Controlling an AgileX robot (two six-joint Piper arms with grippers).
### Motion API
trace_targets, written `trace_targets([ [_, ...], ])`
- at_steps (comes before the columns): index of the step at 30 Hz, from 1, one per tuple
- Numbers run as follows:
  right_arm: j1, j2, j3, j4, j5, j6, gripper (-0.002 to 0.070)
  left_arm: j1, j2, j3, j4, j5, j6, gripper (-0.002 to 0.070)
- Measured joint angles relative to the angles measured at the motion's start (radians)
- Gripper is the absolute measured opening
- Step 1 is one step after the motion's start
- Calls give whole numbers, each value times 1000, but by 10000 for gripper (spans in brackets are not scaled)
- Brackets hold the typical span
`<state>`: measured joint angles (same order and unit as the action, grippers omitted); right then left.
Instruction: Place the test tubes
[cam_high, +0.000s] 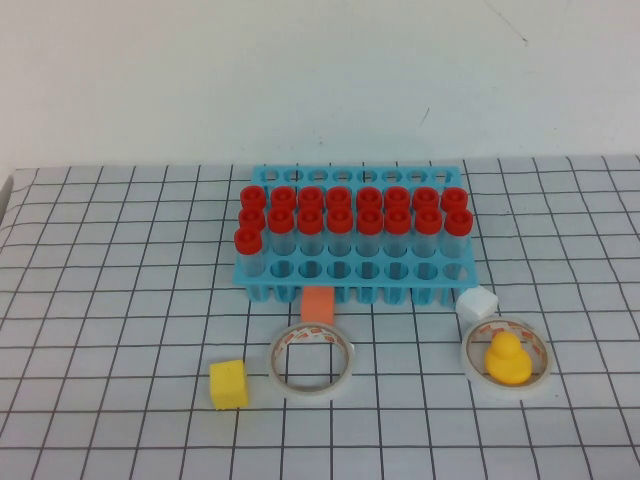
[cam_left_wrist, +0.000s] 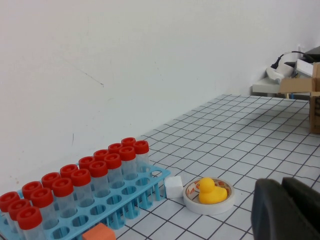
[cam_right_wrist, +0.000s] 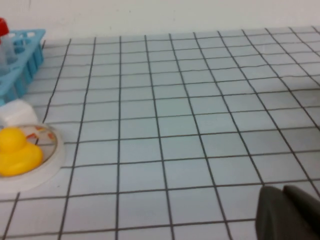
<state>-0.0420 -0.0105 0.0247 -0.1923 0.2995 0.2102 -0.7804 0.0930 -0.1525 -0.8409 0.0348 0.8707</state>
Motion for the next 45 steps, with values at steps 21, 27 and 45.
trace_targets([
  [21, 38, -2, -3, 114, 34, -79, -1, 0, 0, 0, 0, 0, 0, -1],
  [27, 38, -2, -4, 114, 37, -77, -1, 0, 0, 0, 0, 0, 0, -2],
  [45, 38, -2, -4, 114, 39, -74, -1, 0, 0, 0, 8, -58, 45, -1],
])
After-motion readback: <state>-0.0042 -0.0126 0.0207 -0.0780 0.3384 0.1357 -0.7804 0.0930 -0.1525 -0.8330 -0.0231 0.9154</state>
